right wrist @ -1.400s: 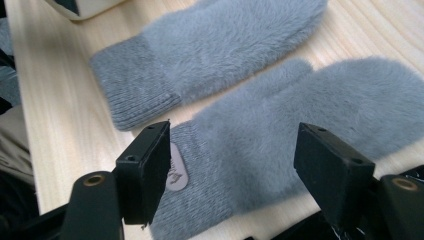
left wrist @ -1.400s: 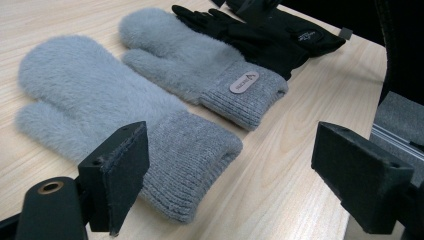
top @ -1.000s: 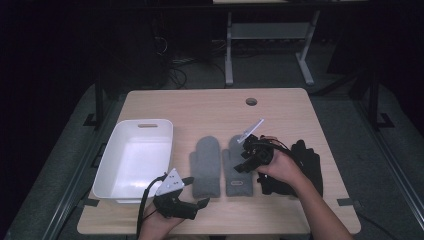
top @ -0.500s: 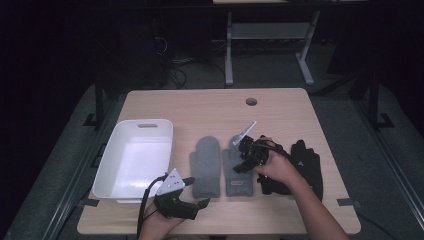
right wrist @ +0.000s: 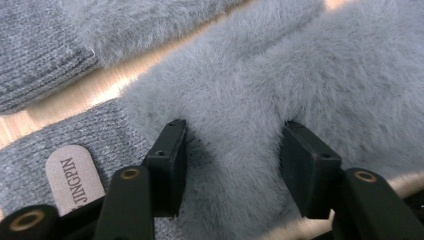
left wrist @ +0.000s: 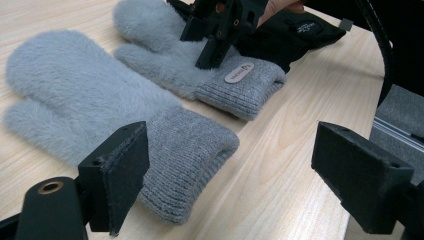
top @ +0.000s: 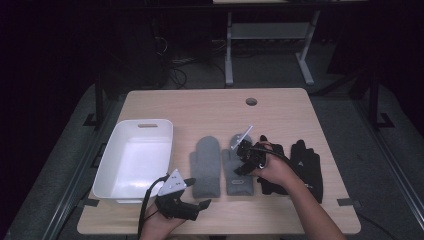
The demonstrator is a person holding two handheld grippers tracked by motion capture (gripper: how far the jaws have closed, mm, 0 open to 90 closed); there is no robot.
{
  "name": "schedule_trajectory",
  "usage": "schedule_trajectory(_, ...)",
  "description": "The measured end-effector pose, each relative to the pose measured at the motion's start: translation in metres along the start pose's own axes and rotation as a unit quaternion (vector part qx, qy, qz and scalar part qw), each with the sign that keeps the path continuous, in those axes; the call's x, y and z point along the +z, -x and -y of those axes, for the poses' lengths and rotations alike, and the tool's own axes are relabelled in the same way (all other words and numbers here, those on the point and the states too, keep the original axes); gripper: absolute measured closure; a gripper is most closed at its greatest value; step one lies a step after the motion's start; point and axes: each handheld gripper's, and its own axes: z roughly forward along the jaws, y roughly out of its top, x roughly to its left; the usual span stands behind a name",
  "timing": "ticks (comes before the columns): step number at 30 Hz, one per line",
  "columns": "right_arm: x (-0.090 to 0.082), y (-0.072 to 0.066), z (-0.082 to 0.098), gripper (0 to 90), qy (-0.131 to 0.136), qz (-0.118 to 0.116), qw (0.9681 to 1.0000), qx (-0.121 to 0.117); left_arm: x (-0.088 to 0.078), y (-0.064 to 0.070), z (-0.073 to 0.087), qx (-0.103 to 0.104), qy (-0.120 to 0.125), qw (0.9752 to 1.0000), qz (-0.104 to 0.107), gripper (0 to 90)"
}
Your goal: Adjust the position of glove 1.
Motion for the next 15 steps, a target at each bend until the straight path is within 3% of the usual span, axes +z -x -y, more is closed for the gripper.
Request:
schedule_trajectory(5, 0.0001, -0.0021, -0.0020, 54.1, -0.012, -0.001, 0.9999, 0.006, 0.0003, -0.0001, 0.0002, -0.001, -0.001, 1.0000, 0.001, 15.1)
schedule_trajectory(15, 0.0007, -0.0056, -0.0036, 55.3, -0.020, 0.010, 0.9997, 0.001, 0.0003, -0.0009, 0.0002, -0.003, -0.002, 1.0000, -0.002, 15.1)
